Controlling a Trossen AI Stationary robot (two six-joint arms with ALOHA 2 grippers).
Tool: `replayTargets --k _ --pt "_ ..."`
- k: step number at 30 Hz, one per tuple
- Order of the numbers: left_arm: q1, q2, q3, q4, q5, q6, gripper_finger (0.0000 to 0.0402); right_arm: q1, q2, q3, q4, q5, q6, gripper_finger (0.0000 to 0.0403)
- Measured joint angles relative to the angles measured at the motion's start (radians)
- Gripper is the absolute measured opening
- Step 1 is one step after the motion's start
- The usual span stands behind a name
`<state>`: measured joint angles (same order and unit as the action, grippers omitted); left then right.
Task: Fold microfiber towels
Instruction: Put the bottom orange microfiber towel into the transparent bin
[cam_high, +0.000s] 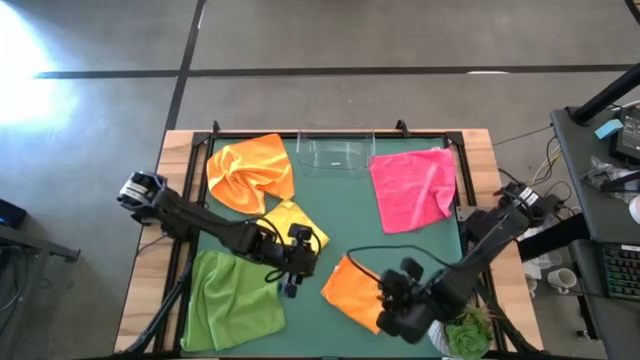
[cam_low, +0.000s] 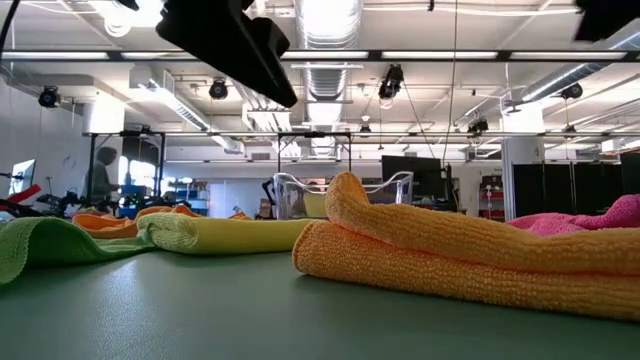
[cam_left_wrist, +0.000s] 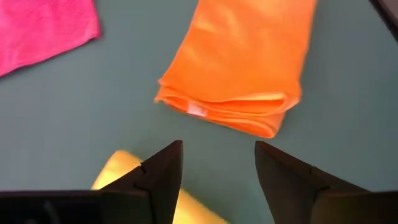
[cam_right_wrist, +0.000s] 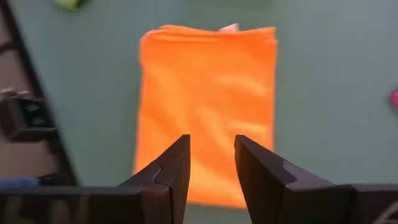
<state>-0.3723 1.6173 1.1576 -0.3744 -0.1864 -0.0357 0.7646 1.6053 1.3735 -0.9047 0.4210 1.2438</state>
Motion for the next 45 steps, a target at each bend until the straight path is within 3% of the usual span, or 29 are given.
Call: replayTargets --k 9,12,19,27,35,45 --pt "-0.065 0.106 0.004 0.14 0.004 0.066 0.0184 0.082 0.079 0.001 0.028 -0.004 0.153 0.0116" --pt "-0.084 0.139 0.009 0.177 0.005 0.069 0.0184 0.087 0.113 0.005 0.051 -0.049 0.203 0.0116" --pt "-0.115 0.206 0.013 0.287 0.022 0.139 0.0184 0.093 0.187 0.006 0.179 -0.115 0.159 0.0116" --pt "-0.122 0.273 0.041 0.364 0.022 0.285 0.0184 0.093 0.209 0.006 0.217 -0.115 0.148 0.0124" --pt "-0.112 0.329 0.046 0.42 0.022 0.369 0.0184 0.099 0.217 0.007 0.242 -0.106 -0.062 0.0136" --pt "-0.081 0.403 0.045 0.416 -0.002 0.384 0.0184 0.099 0.277 0.007 0.349 -0.094 -0.145 0.0137"
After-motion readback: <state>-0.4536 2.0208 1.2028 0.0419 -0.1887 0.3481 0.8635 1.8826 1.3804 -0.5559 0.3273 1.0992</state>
